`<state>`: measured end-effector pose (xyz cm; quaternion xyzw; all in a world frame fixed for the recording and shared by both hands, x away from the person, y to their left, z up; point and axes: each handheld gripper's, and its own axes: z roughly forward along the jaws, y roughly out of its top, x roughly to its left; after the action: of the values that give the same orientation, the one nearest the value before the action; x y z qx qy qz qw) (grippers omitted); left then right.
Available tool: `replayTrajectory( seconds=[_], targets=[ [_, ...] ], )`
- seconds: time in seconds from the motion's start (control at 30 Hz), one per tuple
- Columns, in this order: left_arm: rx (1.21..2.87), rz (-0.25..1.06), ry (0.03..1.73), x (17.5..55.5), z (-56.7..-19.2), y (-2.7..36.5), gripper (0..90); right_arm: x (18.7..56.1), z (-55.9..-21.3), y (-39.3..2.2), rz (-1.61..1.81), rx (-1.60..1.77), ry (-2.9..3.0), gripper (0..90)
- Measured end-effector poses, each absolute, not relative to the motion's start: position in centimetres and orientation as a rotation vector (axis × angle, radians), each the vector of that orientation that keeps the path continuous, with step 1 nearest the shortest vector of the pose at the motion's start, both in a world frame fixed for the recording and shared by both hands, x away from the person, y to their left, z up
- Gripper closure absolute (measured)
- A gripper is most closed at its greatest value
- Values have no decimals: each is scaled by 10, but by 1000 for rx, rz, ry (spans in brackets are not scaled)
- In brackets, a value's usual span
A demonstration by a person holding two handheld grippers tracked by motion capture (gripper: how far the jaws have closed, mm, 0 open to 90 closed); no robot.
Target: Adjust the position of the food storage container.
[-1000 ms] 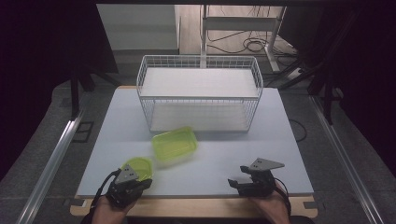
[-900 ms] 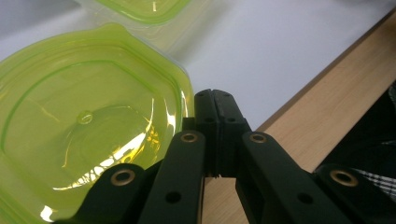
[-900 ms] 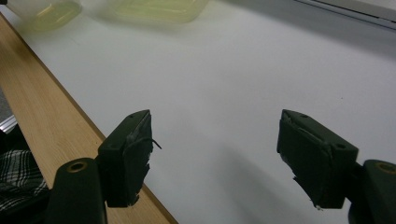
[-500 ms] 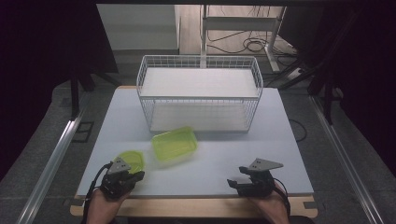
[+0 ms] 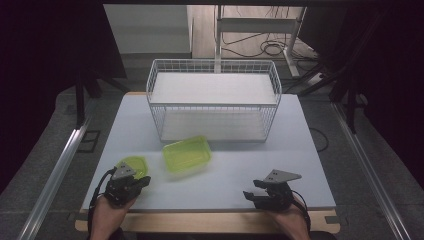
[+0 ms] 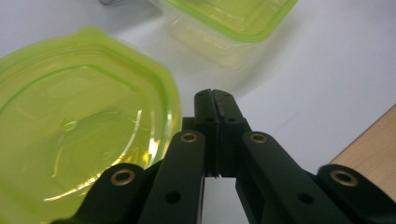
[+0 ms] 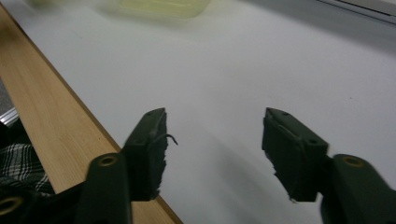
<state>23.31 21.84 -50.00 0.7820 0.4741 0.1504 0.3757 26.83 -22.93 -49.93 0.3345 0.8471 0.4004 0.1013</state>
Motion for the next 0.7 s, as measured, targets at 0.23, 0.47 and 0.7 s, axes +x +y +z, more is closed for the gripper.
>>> replayTrajectory(
  seconds=[0.23, 0.47, 0.7],
  targets=[
    [1989, 388, 1187, 227, -504, 205, 893, 278, -494, -226, 1209, 954, 2552, 616],
    [1993, 402, 1187, 234, -507, 191, 894, 299, -490, -213, 1222, 944, 2589, 838],
    [1998, 444, 1244, 243, -508, 177, 898, 331, -486, -183, 1221, 885, 2585, 887]
  ],
)
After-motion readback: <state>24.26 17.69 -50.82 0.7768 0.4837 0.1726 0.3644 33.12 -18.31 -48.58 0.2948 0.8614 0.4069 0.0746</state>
